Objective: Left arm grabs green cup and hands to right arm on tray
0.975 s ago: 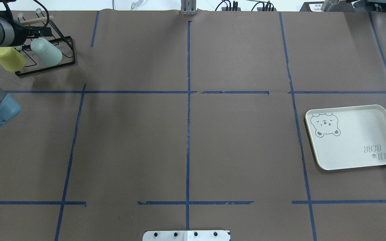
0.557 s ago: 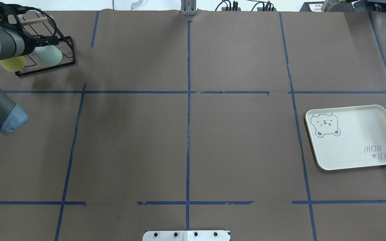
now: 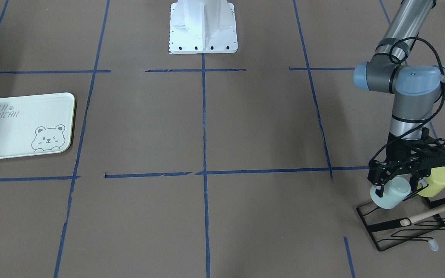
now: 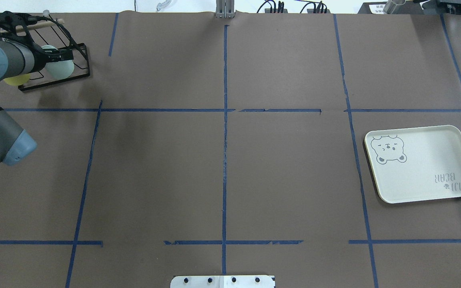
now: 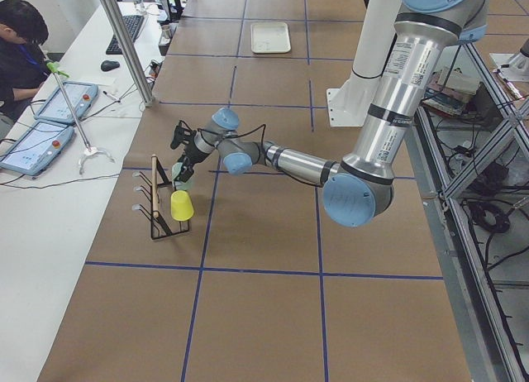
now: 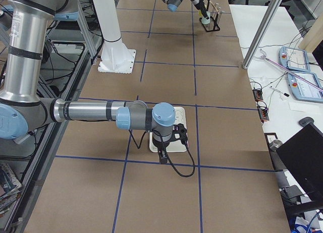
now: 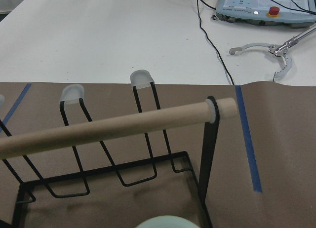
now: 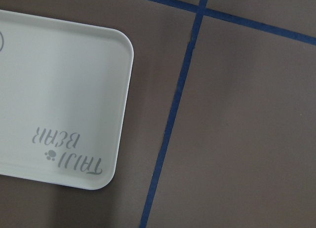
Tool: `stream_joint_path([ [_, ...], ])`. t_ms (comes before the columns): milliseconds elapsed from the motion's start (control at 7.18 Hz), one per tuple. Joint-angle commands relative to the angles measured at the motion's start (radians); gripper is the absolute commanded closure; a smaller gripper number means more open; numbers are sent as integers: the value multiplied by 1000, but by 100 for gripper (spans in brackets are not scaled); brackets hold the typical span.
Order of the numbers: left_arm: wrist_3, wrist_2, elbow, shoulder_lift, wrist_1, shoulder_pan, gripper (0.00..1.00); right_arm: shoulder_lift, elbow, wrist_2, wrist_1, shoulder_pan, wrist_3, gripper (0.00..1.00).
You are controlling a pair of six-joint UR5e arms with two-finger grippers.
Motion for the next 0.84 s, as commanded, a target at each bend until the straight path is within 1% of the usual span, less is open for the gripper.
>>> stream_joint_path([
  [0, -2, 0, 53, 0, -67, 1, 0, 0, 0, 0, 0, 0, 0, 0],
  [139, -2, 0, 61, -2, -84, 2, 0, 0, 0, 0, 0, 0, 0, 0],
  [697, -2, 0, 58, -5, -86, 5, 0, 0, 0, 0, 0, -1, 0, 0],
])
